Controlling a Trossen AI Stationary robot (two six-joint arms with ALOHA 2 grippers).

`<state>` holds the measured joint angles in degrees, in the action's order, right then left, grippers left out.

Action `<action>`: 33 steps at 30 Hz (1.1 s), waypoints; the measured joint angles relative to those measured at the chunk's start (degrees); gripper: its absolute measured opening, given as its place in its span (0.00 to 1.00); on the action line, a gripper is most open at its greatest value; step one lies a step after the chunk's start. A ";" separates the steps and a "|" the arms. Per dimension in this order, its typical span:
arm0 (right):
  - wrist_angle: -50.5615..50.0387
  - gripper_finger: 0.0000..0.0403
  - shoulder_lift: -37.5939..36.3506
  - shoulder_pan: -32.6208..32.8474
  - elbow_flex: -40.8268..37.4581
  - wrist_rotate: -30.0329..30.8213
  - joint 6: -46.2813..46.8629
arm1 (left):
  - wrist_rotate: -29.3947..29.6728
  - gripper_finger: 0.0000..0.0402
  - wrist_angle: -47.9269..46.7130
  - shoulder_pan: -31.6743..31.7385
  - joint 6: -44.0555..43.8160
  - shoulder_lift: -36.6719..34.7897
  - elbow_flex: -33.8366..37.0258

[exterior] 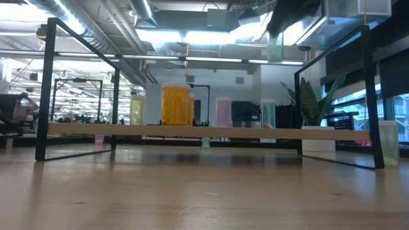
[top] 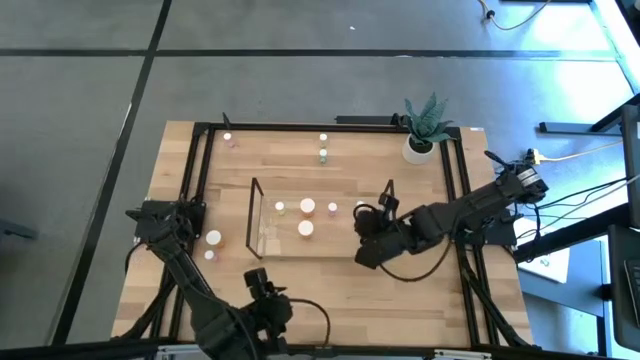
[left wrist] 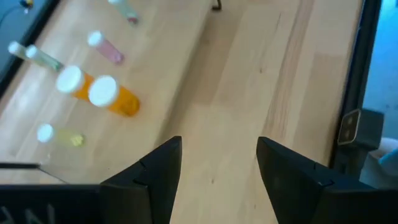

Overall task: Pick and place medicine bottles onto shelf by color
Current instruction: Put the bottom blue pill bottle aligned with the blue pill bottle on the shelf

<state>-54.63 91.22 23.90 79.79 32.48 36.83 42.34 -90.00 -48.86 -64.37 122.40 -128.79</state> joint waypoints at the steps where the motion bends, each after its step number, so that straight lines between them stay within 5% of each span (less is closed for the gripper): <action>1: 0.64 0.32 0.08 -0.71 -0.94 -0.11 -0.81 | 0.50 0.50 0.00 0.00 0.52 -0.56 0.00; 16: 17.33 0.32 0.08 -3.83 -11.72 -7.54 -11.99 | 3.01 0.50 -0.02 0.88 4.82 -2.96 0.00; 33: 20.30 0.32 0.08 -4.67 -18.12 -9.29 -17.58 | 1.65 0.50 -0.02 1.14 4.97 -2.96 0.00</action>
<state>-34.33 91.31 19.23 61.67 23.19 19.26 43.99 -90.02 -47.72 -59.40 119.44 -128.79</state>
